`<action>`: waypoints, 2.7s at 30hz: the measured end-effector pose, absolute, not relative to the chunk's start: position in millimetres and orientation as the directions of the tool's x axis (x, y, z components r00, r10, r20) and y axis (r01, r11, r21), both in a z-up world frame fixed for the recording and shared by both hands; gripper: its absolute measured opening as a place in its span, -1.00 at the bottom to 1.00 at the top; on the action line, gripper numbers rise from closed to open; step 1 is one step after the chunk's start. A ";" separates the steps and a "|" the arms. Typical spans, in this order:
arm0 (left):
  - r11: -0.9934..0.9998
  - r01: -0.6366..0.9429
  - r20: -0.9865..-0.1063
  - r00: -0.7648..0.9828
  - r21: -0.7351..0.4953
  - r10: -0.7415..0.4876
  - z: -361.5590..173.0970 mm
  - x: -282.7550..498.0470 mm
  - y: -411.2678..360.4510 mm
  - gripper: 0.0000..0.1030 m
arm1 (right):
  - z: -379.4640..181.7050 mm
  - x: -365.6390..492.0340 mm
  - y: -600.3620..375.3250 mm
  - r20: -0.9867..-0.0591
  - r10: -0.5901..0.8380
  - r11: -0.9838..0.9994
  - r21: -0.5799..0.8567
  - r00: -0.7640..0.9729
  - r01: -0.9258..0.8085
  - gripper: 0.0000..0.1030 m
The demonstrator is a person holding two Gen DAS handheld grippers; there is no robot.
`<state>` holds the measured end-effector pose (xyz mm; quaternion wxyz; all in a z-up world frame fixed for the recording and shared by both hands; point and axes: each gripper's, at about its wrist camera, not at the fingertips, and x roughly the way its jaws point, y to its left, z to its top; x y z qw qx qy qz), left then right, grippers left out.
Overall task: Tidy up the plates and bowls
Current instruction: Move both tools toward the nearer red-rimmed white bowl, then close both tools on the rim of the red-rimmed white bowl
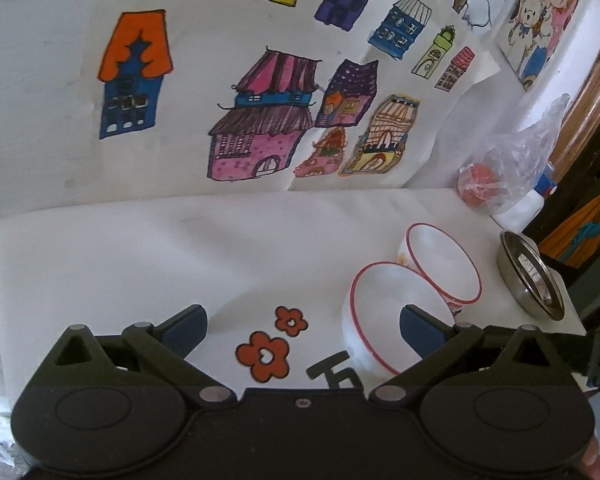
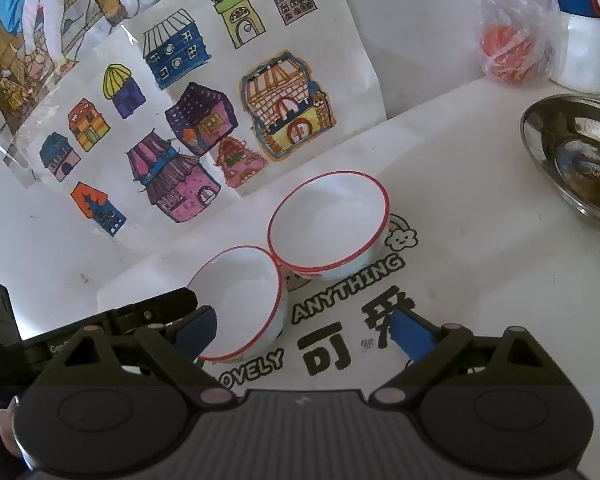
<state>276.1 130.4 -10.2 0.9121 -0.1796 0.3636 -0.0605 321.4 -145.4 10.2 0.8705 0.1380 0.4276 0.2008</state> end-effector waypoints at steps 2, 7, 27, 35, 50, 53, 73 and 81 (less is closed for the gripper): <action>0.930 -0.018 -0.641 0.729 -0.368 -0.239 -10.8 279.3 128.3 0.98 | 8.6 322.9 -144.0 -0.692 0.463 0.884 0.409 0.554 -0.229 0.86; 0.932 -0.021 -0.639 0.734 -0.361 -0.231 -12.0 284.8 125.9 0.98 | 2.6 324.8 -141.6 -0.703 0.456 0.888 0.403 0.546 -0.223 0.83; 0.920 0.012 -0.623 0.733 -0.391 -0.274 -12.9 284.1 119.4 0.87 | -2.0 321.6 -133.7 -0.701 0.433 0.901 0.359 0.567 -0.244 0.64; 0.924 0.036 -0.632 0.719 -0.382 -0.289 -13.0 284.3 112.1 0.34 | -3.4 320.1 -132.5 -0.684 0.470 0.881 0.395 0.558 -0.259 0.26; 0.934 0.084 -0.640 0.707 -0.346 -0.301 -7.6 277.0 101.1 -0.53 | -4.8 319.1 -128.7 -0.667 0.529 0.846 0.461 0.524 -0.267 -0.51; 0.932 0.080 -0.641 0.706 -0.352 -0.303 -8.0 275.8 99.5 -0.55 | -5.1 317.9 -129.5 -0.669 0.527 0.847 0.462 0.524 -0.263 -0.54; 0.927 0.110 -0.613 0.721 -0.360 -0.324 11.2 251.0 95.2 -0.59 | 21.0 284.0 -140.0 -0.643 0.518 0.854 0.429 0.564 -0.294 -0.57; 0.927 0.143 -0.584 0.741 -0.348 -0.333 33.9 224.6 88.9 -0.59 | 40.2 254.6 -150.3 -0.630 0.520 0.853 0.425 0.577 -0.305 -0.57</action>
